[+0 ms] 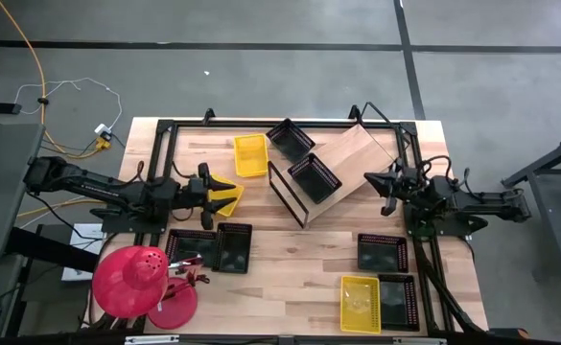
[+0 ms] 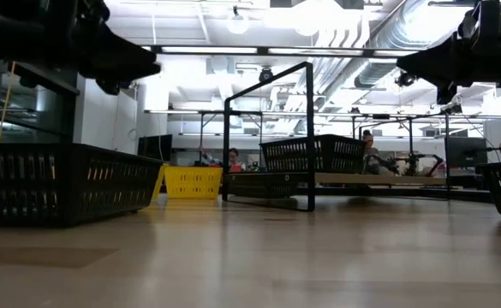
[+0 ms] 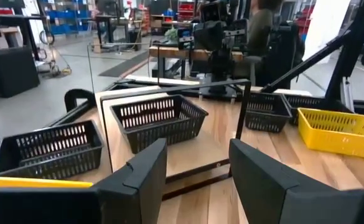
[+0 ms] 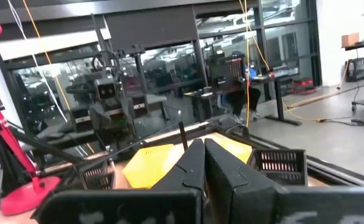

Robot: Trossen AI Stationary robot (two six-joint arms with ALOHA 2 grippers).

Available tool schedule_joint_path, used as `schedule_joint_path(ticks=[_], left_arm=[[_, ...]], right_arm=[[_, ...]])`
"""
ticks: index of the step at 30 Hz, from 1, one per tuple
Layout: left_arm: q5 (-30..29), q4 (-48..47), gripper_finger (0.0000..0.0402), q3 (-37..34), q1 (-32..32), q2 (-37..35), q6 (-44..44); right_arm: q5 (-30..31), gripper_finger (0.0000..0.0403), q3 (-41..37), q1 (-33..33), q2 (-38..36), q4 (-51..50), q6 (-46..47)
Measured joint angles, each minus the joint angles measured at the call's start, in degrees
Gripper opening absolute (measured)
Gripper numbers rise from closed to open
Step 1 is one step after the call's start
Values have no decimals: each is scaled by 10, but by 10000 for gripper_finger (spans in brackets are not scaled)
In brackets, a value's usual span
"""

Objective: Stack baskets on shelf by color
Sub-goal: Put the black bin on the shelf

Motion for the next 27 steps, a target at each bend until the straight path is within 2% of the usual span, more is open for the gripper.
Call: schedule_joint_path(ticks=[5, 9, 13, 19, 22, 26, 27], left_arm=[[-5, -2, 161, 0, 3, -22, 60], [-26, -34, 151, 0, 16, -85, 102], [3, -115, 108, 0, 32, -165, 96], [37, -213, 10, -1, 40, -250, 76], [38, -208, 10, -26, 37, -274, 63], [35, -143, 2, -91, 33, -298, 46], [31, -161, 2, -91, 34, -303, 33]], right_arm=[[-2, 0, 0, 0, 0, 9, 1], [-7, 0, 0, 0, 0, 13, 2], [-7, 0, 0, 0, 0, 13, 2], [-9, 0, 3, 0, 0, 17, 1], [-9, 0, 3, 0, 0, 17, 13], [-9, 0, 4, 0, 1, 17, 27], [-9, 0, 4, 0, 1, 17, 28]])
